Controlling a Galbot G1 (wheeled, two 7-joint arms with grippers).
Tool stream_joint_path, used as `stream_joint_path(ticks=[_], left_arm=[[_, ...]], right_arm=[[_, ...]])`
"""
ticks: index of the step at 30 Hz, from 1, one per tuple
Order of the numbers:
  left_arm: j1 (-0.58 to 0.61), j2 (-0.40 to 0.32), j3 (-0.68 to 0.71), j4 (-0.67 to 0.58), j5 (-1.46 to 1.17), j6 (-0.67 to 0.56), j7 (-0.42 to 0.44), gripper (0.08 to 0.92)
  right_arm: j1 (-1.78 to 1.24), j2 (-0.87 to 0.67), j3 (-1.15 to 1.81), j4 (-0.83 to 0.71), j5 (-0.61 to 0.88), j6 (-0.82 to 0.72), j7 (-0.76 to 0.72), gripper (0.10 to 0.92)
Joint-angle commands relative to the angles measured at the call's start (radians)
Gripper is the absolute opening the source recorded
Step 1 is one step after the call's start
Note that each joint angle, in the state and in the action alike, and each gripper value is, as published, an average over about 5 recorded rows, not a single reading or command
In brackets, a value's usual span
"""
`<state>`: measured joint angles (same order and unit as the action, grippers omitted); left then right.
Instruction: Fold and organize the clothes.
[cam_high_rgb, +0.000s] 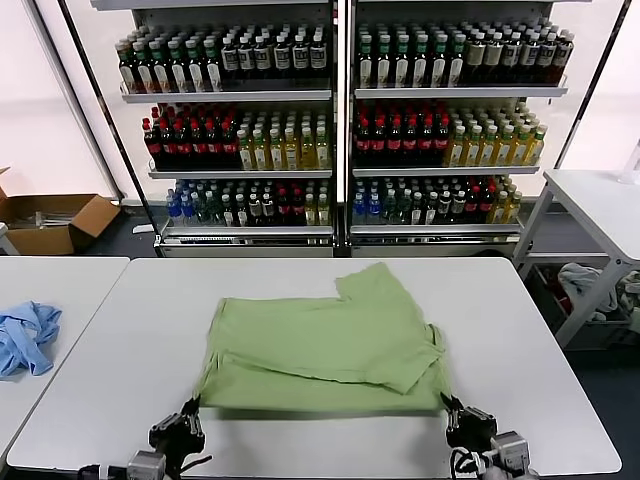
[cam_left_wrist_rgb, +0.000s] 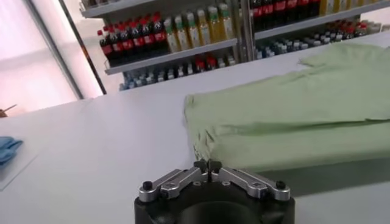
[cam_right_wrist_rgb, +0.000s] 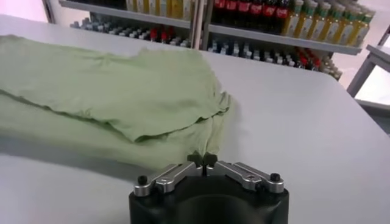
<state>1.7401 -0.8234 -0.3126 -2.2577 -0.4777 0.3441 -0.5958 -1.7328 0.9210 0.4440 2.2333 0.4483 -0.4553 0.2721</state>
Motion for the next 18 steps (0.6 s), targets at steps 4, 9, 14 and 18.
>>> stream_joint_path(ticks=[4, 9, 14, 18], left_arm=[[0.141, 0.013, 0.01, -0.047, 0.047, -0.015, -0.073, 0.08], [0.145, 0.014, 0.016, -0.059, 0.052, -0.01, -0.079, 0.08], [0.171, 0.012, 0.019, -0.078, 0.072, -0.001, -0.104, 0.08], [0.195, 0.01, 0.02, -0.101, 0.091, 0.008, -0.117, 0.088]], right_arm=[[-0.125, -0.021, -0.015, 0.056, -0.011, 0.005, 0.093, 0.114], [-0.154, -0.028, -0.011, 0.072, -0.006, 0.001, 0.122, 0.114], [-0.161, -0.024, -0.017, 0.089, 0.011, -0.018, 0.161, 0.114], [-0.158, -0.028, -0.014, 0.097, 0.033, -0.031, 0.189, 0.141]])
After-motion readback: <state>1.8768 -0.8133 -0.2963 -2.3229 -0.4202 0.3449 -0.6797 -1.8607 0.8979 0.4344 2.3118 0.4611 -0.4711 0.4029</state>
